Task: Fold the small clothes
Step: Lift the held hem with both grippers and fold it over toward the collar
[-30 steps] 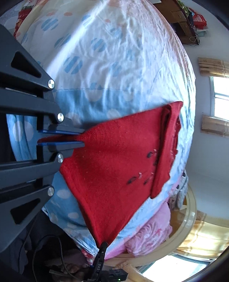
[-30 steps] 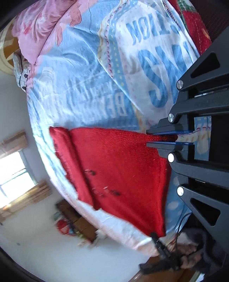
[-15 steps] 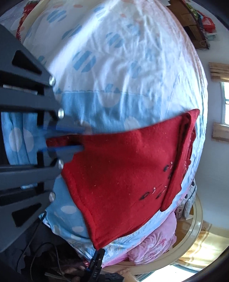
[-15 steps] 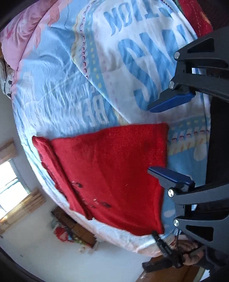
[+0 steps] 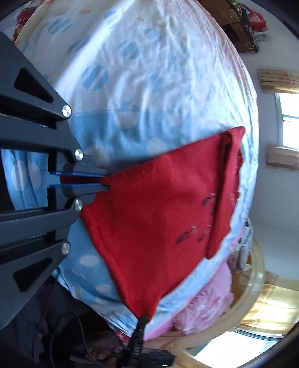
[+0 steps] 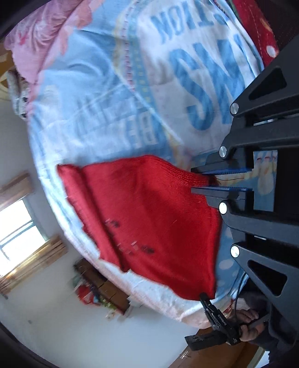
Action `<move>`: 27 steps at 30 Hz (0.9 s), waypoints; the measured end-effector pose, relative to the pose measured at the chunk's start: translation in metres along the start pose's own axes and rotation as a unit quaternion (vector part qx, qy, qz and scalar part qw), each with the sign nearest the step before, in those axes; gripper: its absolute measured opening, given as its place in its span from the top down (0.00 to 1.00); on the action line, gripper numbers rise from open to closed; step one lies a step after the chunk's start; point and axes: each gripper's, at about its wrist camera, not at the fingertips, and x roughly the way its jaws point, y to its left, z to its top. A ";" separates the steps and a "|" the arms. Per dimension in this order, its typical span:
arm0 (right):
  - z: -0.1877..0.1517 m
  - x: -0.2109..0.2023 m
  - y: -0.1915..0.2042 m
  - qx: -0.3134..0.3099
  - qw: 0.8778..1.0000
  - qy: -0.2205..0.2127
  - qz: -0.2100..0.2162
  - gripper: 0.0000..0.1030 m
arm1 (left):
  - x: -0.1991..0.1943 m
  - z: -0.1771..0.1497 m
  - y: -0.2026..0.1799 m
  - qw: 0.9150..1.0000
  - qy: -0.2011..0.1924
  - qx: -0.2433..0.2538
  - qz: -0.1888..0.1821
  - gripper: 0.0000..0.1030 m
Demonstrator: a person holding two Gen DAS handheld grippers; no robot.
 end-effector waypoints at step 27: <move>0.178 0.000 0.046 -0.023 0.986 -0.162 0.016 0.93 | 0.003 0.167 0.049 0.988 -0.110 -0.082 -0.066 0.96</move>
